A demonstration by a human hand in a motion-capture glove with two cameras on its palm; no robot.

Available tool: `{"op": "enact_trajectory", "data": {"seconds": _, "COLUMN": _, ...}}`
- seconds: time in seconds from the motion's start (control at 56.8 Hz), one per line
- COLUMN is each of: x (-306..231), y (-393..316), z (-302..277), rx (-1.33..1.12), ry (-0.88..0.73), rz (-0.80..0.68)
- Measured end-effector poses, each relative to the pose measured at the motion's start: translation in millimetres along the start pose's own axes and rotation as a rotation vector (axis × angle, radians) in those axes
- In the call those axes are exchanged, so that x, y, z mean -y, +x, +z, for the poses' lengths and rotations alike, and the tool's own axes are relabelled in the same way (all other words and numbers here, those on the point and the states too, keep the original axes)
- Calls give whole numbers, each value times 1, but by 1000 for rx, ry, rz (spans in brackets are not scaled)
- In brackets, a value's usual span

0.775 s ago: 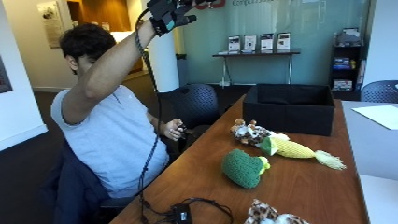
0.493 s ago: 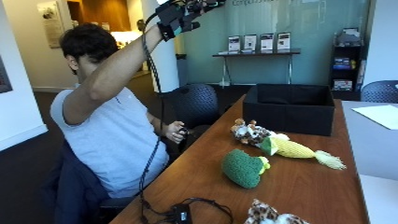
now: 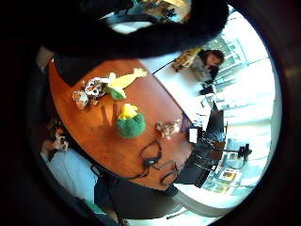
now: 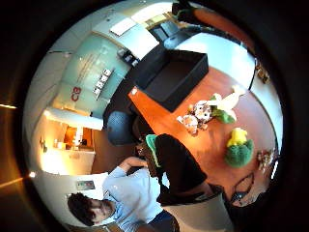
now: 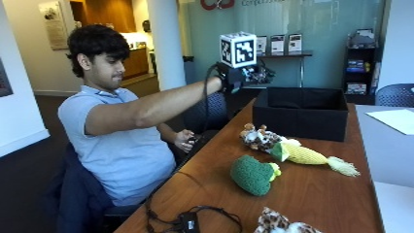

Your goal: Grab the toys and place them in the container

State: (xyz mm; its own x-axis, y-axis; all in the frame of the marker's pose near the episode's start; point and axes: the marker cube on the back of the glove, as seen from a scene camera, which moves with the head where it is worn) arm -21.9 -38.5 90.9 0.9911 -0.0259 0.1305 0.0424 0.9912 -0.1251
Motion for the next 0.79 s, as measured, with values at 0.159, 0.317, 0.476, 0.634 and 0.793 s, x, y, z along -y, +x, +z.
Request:
{"op": "enact_trajectory", "data": {"seconds": 0.159, "x": 32, "y": -4, "z": 100, "rx": 66, "ry": -161, "rz": -22}}
{"op": "enact_trajectory", "data": {"seconds": 0.317, "x": 46, "y": -14, "z": 170, "rx": 58, "ry": -282, "rz": -66}}
{"op": "enact_trajectory", "data": {"seconds": 0.476, "x": 53, "y": -21, "z": 224, "rx": 30, "ry": -361, "rz": -77}}
{"op": "enact_trajectory", "data": {"seconds": 0.634, "x": 56, "y": -22, "z": 259, "rx": 14, "ry": -378, "rz": -68}}
{"op": "enact_trajectory", "data": {"seconds": 0.793, "x": 54, "y": -20, "z": 273, "rx": 4, "ry": -354, "rz": -46}}
